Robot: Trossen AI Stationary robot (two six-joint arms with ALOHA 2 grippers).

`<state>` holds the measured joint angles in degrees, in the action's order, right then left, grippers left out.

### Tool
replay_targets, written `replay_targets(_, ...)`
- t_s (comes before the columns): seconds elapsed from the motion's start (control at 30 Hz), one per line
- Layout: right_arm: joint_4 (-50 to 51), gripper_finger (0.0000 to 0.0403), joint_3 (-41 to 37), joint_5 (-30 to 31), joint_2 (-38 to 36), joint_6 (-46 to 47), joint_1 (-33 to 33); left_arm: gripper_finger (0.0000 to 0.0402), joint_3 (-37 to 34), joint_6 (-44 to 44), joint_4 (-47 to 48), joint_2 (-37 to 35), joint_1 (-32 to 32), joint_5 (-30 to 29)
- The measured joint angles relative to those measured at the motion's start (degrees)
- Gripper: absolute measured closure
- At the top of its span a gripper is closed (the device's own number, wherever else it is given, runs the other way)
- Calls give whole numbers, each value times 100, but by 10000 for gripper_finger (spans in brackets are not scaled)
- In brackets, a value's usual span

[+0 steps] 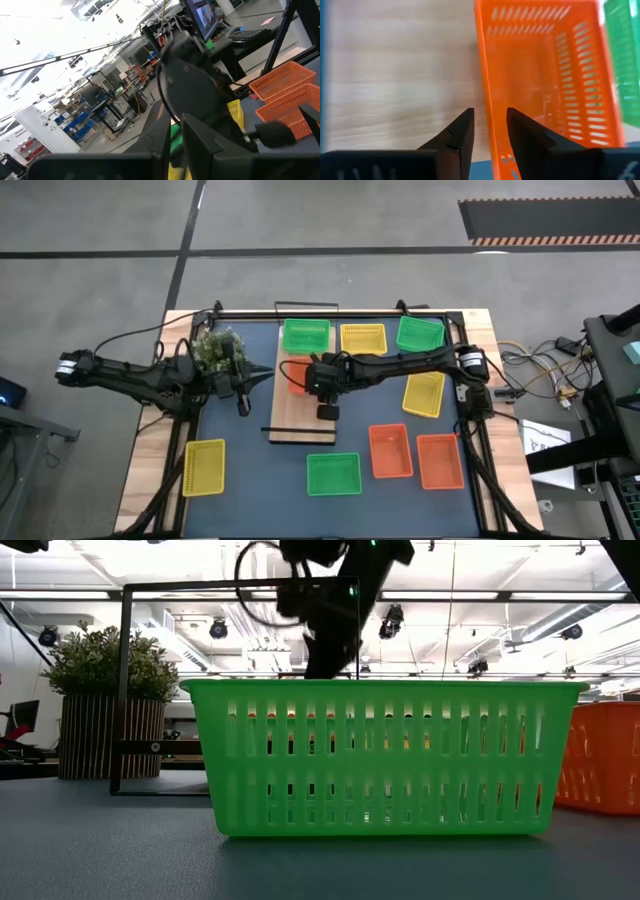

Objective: Stack baskets on shelf by color
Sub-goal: Put the top orange bin on the shelf

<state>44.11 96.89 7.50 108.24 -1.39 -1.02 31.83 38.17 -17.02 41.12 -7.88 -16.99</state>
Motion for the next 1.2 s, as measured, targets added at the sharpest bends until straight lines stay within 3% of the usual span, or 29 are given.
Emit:
replay_targets(0.2,1339,295,847,-385,-79,-161,2,371,0,-4,0,0,0,0)
replay_targets(0.43,2509,357,849,176,-206,-269,-204,371,0,-24,0,0,-1,0)
replay_targets(0.53,2385,388,504,173,-213,-245,-363,371,0,-25,0,0,0,0)
replay_targets(0.8,1387,394,-357,164,-194,-269,-770,371,0,-28,10,0,-1,0)
replay_targets(1.2,588,394,-393,-244,-196,-405,-763,371,0,-28,44,0,-1,0)
